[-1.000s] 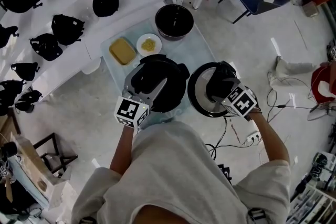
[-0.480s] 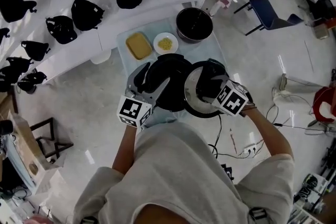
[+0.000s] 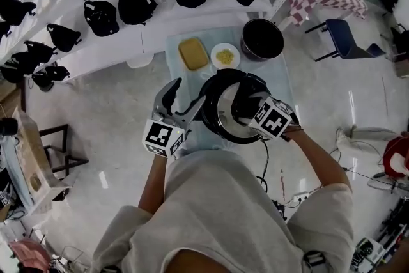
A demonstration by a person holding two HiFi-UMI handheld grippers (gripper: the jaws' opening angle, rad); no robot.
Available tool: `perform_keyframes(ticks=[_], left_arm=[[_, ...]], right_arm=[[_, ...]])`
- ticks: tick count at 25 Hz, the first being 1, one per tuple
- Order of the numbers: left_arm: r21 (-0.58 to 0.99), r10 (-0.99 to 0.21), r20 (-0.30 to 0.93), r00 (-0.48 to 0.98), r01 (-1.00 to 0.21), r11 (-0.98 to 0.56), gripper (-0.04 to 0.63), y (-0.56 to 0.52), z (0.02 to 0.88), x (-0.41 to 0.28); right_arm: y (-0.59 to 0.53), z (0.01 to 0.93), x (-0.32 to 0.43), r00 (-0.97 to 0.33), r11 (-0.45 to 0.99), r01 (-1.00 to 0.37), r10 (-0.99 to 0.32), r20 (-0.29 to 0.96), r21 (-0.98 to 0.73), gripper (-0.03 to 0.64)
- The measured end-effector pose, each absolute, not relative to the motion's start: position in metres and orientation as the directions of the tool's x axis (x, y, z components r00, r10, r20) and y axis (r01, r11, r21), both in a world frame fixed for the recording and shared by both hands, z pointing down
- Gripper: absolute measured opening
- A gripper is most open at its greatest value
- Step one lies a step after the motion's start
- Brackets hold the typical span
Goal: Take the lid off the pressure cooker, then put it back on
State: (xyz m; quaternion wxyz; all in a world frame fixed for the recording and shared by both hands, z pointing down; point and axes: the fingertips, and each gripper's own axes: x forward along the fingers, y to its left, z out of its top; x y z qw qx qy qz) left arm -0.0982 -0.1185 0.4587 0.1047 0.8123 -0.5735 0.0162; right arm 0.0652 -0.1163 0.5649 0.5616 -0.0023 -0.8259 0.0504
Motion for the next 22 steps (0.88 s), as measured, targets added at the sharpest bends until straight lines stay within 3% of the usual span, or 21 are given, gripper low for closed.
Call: perform_keyframes(ticks=[22], left_arm=[[0.154, -0.948, 0.149, 0.282, -0.953, -0.259, 0.322, -0.107, 0.462, -0.144]], right_arm=[[-0.122, 0.602, 0.017, -0.329, 0.996, 0.013, 0.09, 0.94, -0.091, 0.273]])
